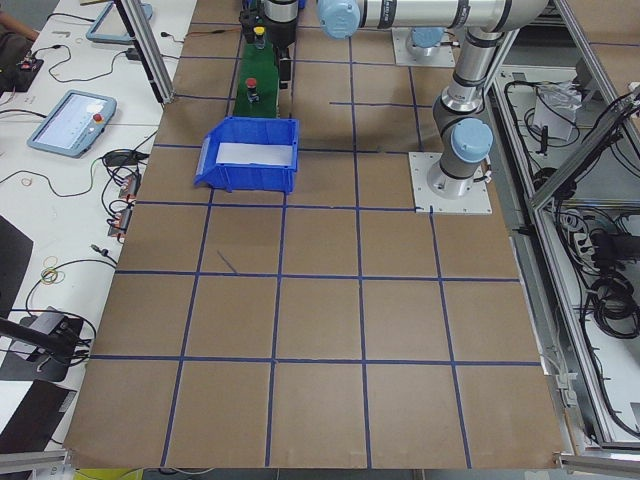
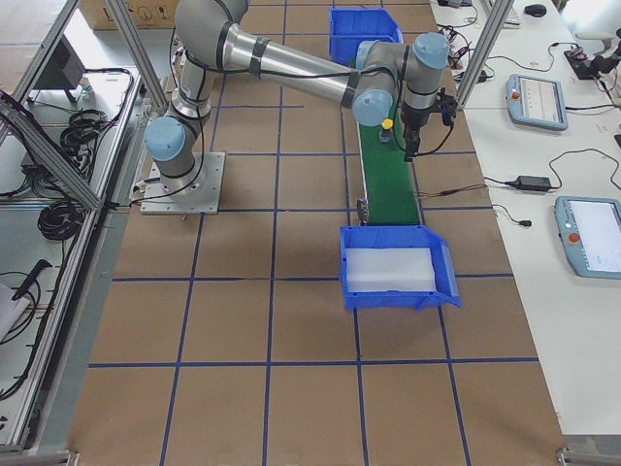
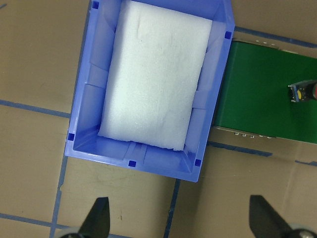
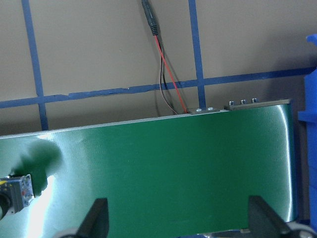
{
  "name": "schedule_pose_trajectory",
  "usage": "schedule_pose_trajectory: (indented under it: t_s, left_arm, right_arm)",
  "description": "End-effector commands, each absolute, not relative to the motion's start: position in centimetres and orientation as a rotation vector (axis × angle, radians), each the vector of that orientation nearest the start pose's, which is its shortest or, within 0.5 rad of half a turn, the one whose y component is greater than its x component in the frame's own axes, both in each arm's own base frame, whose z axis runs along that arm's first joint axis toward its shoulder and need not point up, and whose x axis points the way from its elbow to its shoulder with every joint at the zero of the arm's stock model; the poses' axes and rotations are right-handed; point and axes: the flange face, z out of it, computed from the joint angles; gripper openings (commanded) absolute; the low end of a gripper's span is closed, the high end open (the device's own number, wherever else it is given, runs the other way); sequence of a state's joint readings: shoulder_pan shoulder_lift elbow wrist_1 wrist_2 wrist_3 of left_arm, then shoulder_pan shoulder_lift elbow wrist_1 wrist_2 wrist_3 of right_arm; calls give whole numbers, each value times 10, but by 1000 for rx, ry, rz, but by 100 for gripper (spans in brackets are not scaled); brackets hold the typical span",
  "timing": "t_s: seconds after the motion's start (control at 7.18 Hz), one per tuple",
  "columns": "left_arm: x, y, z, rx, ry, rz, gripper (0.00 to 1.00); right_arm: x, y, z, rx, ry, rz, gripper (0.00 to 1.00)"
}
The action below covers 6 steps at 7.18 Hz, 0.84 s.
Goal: Transport two buttons from left to right
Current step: 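Lower the right gripper over the yellow button arriving on the belt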
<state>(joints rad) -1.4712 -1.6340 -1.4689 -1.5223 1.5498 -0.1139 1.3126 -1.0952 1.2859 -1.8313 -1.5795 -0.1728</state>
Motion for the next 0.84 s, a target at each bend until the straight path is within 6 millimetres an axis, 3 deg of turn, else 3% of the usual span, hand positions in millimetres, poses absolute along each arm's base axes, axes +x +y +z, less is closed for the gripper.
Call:
schedule_pose_trajectory:
  t_s: [0.0,0.28,0.7]
  left_arm:
    - [-86,-525,538,-328,3147,-136,100]
    - [-92,-519,554,-317,3151,-87,100]
    - [-95,-515,558,-313,3169,-79,100]
  right_arm:
    - [-57,-697,356,102,3152,-62,100]
    - [-57,-696,340,99,3158,-120,100]
    - [-56,-695,339,104,3159,-129,100]
